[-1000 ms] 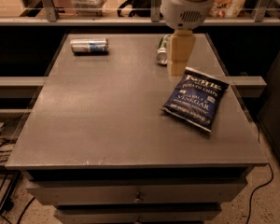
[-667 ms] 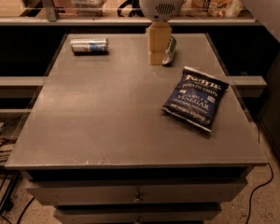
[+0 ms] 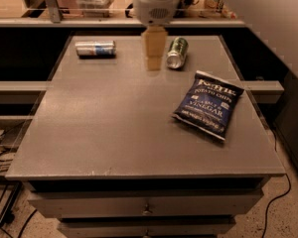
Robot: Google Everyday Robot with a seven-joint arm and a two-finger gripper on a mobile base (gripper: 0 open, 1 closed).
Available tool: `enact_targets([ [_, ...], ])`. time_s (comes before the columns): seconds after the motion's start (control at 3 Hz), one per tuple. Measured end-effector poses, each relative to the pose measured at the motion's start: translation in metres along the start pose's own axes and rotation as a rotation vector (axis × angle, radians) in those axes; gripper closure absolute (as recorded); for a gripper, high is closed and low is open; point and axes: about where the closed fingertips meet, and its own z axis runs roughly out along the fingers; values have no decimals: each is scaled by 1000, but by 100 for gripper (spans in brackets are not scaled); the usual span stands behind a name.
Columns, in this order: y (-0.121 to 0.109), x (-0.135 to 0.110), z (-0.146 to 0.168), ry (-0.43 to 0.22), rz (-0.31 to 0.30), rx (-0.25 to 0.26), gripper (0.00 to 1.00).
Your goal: Place redbull can upright
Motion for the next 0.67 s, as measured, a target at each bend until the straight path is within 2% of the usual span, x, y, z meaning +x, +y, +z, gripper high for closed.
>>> enact_targets([
  [0.33, -17, -28, 35, 4, -65, -27, 0],
  [0.67, -37, -50, 70, -22, -76, -49, 0],
])
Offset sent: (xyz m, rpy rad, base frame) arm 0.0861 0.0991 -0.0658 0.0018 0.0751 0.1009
